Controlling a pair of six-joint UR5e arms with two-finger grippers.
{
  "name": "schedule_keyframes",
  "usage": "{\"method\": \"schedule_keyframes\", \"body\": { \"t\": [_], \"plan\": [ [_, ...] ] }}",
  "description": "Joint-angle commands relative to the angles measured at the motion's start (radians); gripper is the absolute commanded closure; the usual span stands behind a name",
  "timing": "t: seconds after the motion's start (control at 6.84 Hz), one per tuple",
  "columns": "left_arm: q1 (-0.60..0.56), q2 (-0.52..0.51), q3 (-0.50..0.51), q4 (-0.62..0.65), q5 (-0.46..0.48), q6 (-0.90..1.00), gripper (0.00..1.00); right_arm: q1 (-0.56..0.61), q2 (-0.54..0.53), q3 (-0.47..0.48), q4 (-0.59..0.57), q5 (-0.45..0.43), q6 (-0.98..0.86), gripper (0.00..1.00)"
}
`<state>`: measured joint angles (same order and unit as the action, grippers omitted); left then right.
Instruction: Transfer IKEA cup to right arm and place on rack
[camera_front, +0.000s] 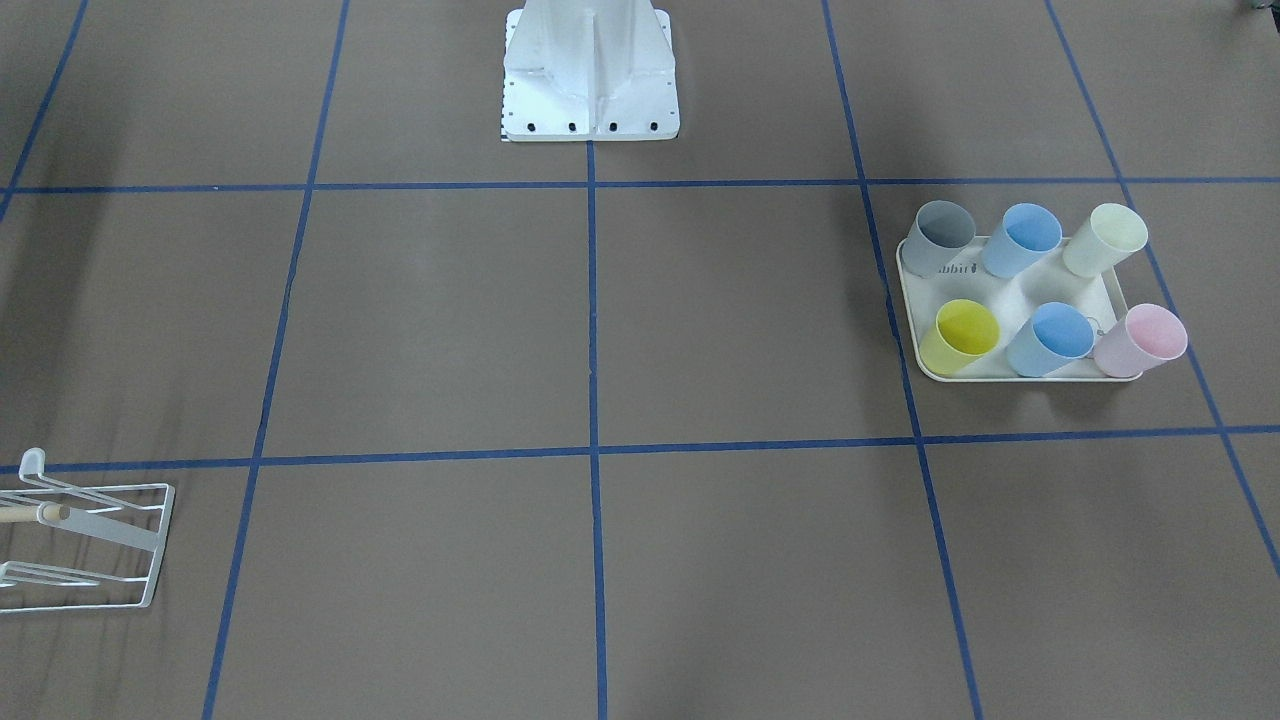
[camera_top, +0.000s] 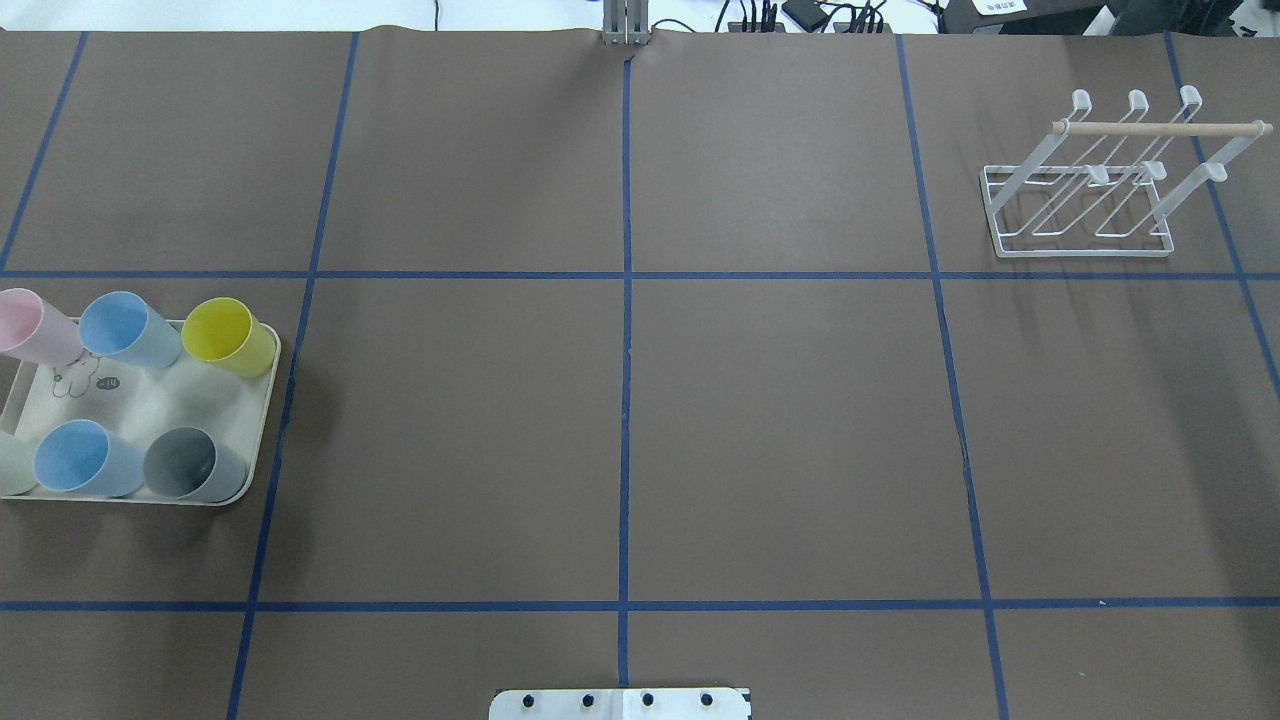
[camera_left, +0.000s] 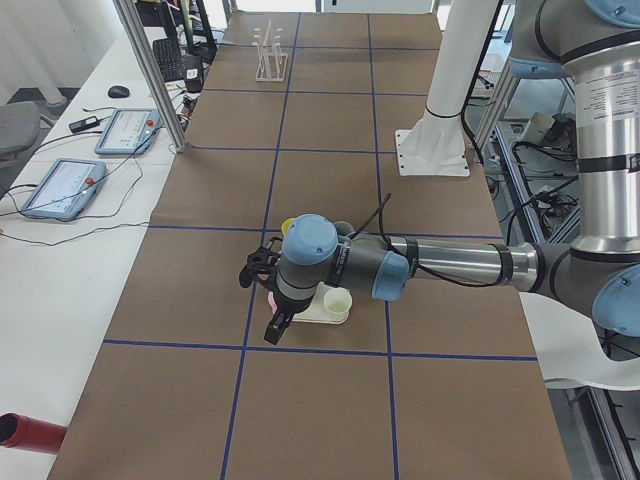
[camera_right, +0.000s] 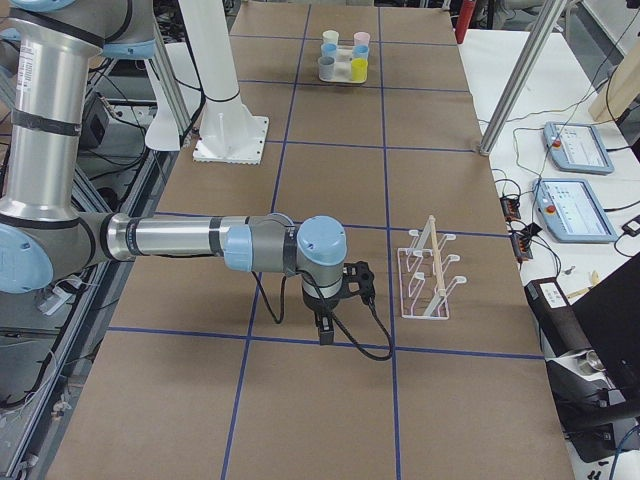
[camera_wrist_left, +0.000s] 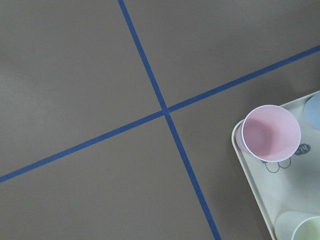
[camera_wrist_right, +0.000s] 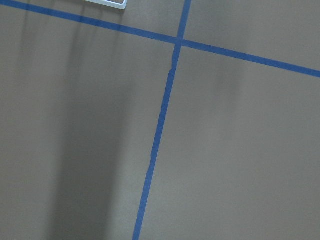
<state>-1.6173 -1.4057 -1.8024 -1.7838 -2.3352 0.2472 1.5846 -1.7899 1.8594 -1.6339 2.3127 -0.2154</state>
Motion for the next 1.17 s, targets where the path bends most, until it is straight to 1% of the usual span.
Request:
{"method": "schedule_keyframes", "body": {
  "t": [0.0, 0.15, 0.29, 0.44, 0.58, 0.73, 0.88, 1.02],
  "plan": [
    [0.0, -0.019, -0.018, -0.026, -0.009, -0.008, 0.0, 0.0, 0.029, 0.009, 0.031, 0.014, 0.004, 0.0],
    [0.0, -0.056, -0.009, -0.096, -0.01, -0.006, 0.0, 0.0, 0.035, 0.003, 0.142, 0.013, 0.01, 0.0],
    [0.002, -0.081, -0.006, -0.193, -0.003, -0.006, 0.0, 0.0, 0.038, -0.002, 0.234, 0.011, 0.011, 0.0],
    [0.004, -0.11, 0.035, -0.292, -0.003, -0.008, 0.0, 0.0, 0.056, 0.006, 0.265, 0.025, 0.037, 0.0],
    [0.004, -0.152, 0.12, -0.381, -0.012, -0.008, 0.0, -0.003, 0.058, 0.006, 0.269, 0.039, 0.129, 0.0],
    [0.004, -0.173, 0.197, -0.479, -0.012, -0.022, 0.0, -0.005, 0.072, 0.006, 0.267, 0.042, 0.181, 0.0],
    [0.02, -0.174, 0.231, -0.576, -0.012, -0.134, 0.0, -0.012, 0.072, 0.01, 0.305, 0.062, 0.203, 0.0],
    [0.081, -0.167, 0.235, -0.665, -0.012, -0.169, 0.0, -0.05, 0.07, -0.002, 0.43, 0.066, 0.262, 0.0]
  ]
}}
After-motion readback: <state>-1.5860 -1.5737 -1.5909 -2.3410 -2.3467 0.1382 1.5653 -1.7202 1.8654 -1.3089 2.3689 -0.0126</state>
